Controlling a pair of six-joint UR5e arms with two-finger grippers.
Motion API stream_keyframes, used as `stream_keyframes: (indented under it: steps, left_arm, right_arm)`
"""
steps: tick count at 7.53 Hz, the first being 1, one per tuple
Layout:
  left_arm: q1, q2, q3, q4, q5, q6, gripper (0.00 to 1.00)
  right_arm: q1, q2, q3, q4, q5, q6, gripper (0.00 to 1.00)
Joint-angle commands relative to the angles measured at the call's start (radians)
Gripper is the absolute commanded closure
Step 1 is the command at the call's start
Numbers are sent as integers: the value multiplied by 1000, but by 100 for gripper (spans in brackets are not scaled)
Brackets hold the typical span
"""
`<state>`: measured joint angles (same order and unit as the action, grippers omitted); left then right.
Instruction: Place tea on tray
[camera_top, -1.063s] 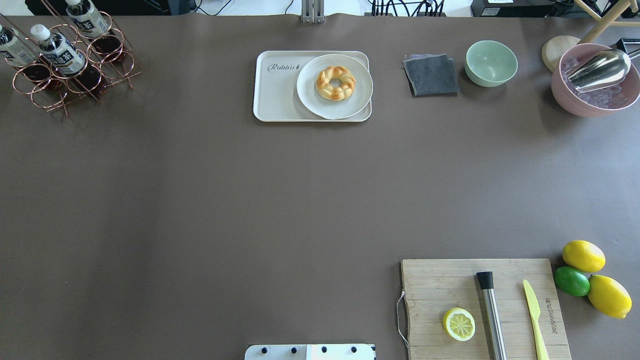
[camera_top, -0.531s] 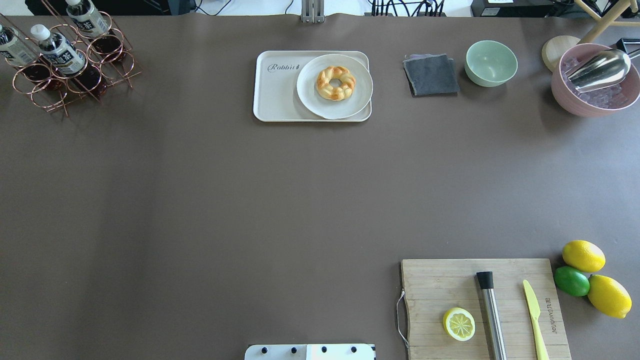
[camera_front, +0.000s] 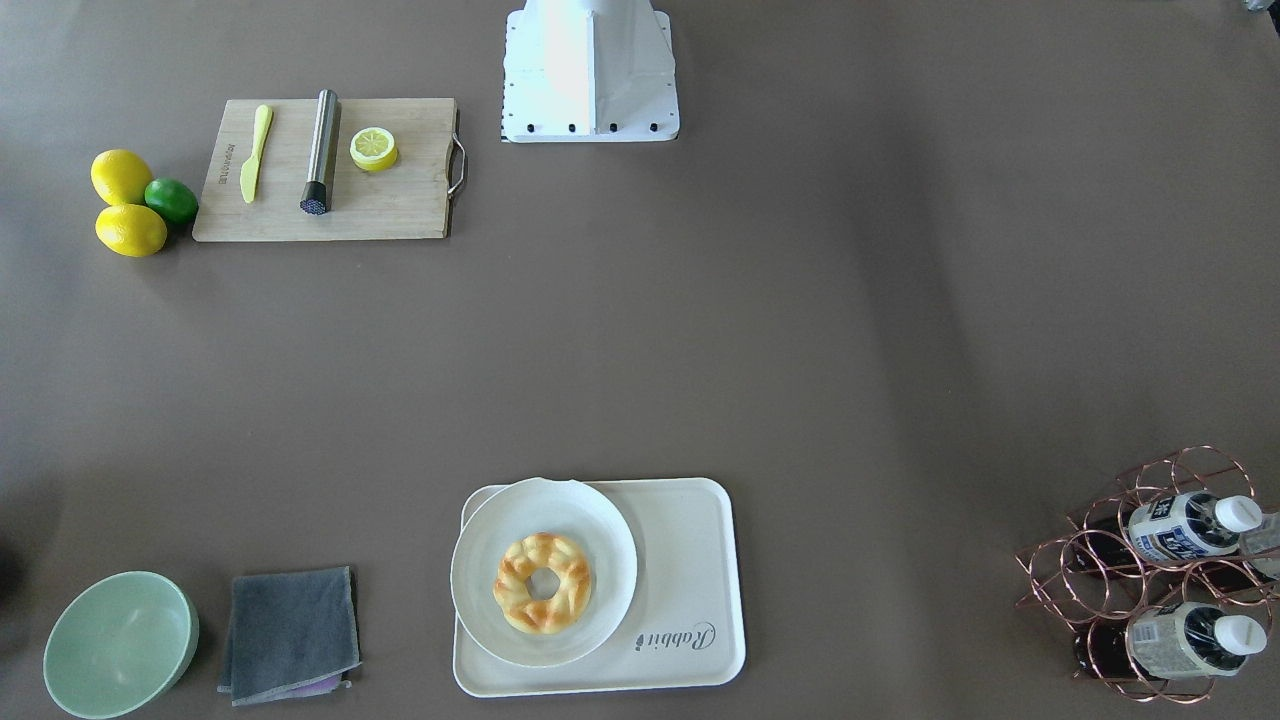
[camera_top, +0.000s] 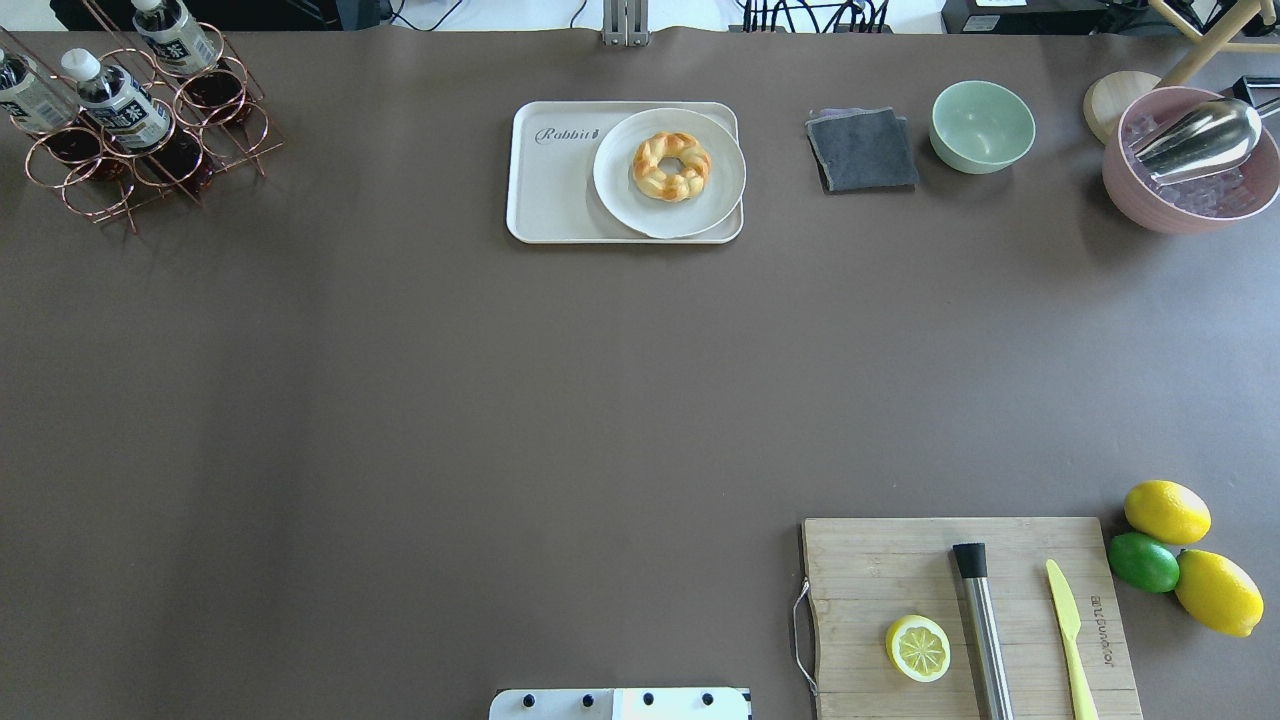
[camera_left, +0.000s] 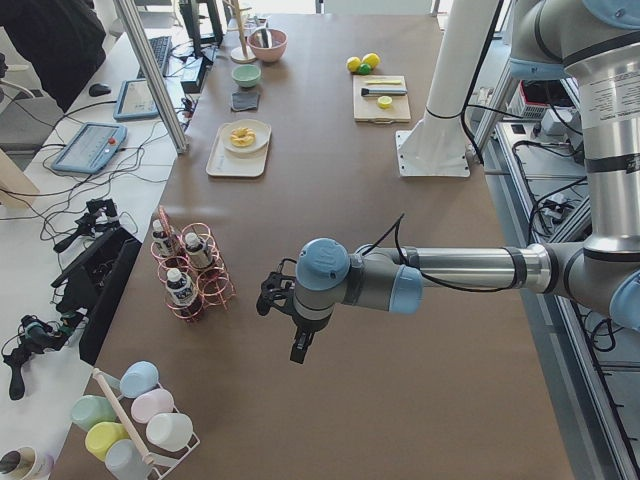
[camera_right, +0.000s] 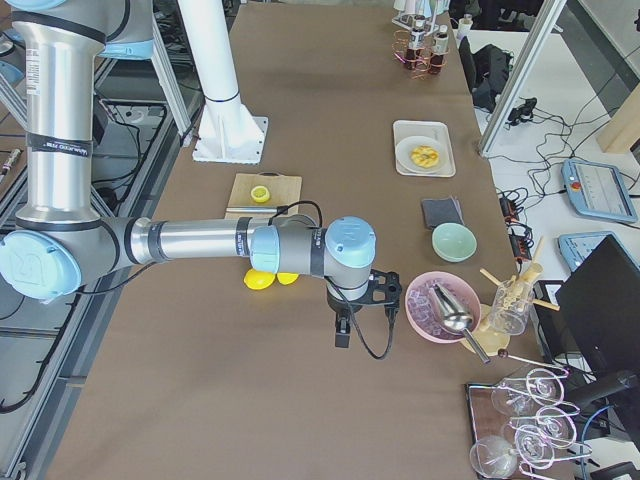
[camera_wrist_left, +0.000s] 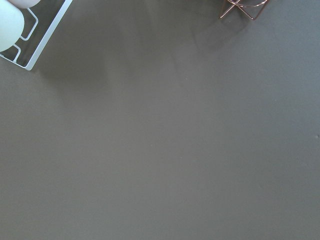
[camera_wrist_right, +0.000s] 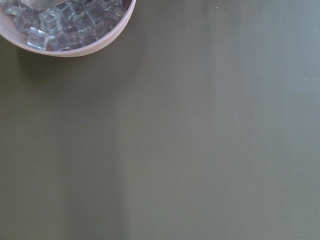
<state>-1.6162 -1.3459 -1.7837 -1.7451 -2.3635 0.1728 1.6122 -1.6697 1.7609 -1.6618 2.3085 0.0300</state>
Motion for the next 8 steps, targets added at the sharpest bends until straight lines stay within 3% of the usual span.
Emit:
stream_keyframes:
  steps: [1, 8]
  left_arm:
    - [-2, -1, -6, -1, -3, -1, 2]
    - [-27, -1, -16, -2, -5, -1, 2]
  right_arm:
    - [0, -2, -1, 1, 8, -1, 0]
    - [0, -1, -1, 2, 8, -7, 0]
